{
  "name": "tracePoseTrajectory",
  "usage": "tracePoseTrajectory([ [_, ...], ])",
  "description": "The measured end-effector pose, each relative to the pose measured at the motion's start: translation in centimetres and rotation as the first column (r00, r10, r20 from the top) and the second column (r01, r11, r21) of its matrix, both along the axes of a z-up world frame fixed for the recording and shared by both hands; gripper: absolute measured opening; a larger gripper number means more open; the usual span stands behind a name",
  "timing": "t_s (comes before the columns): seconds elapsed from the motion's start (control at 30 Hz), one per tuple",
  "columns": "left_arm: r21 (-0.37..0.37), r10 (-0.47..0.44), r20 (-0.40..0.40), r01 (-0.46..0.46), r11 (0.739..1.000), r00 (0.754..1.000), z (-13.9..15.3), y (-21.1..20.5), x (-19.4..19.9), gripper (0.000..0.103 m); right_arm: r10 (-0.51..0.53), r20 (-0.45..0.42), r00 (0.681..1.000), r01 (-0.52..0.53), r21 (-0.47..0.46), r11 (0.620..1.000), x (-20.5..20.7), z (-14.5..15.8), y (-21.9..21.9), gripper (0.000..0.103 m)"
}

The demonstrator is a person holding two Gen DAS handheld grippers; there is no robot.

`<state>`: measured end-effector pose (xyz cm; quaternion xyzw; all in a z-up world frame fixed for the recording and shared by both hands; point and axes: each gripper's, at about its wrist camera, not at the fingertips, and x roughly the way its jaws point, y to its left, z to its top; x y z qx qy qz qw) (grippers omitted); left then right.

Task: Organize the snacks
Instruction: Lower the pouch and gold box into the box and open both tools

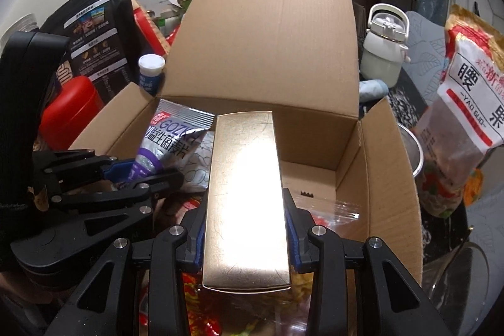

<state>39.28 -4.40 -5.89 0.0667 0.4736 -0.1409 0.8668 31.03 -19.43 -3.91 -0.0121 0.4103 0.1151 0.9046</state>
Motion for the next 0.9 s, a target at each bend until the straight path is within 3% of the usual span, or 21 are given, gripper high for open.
tracePoseTrajectory([
  [0.23, 0.004, 0.007, -0.043, -0.007, 1.000, 0.999, -0.7, 0.0, 1.0, 0.029, 0.019, -0.086, 0.996, -0.017, 0.023, 1.000, 0.8, -1.5, 0.0, 0.044],
  [0.33, 0.001, 0.004, -0.038, -0.004, 1.000, 0.999, -0.8, -0.2, 1.1, 0.029, 0.004, -0.089, 0.996, -0.003, 0.005, 1.000, 0.9, -1.4, -0.1, 0.051],
  [0.47, -0.001, 0.005, -0.040, -0.005, 1.000, 0.999, -0.8, -0.3, 1.0, 0.029, 0.000, -0.097, 0.995, 0.000, 0.002, 1.000, 1.0, -1.0, -0.2, 0.051],
  [0.83, -0.024, 0.011, -0.062, -0.013, 1.000, 0.998, -0.3, -0.1, 0.9, 0.030, -0.029, -0.034, 0.999, 0.029, 0.000, 1.000, -1.1, 1.1, -0.1, 0.062],
  [0.9, -0.035, 0.013, -0.063, -0.016, 0.999, 0.998, 0.3, 0.0, 0.5, 0.034, -0.026, -0.019, 0.999, 0.026, -0.004, 1.000, -1.6, 1.6, -0.1, 0.062],
])
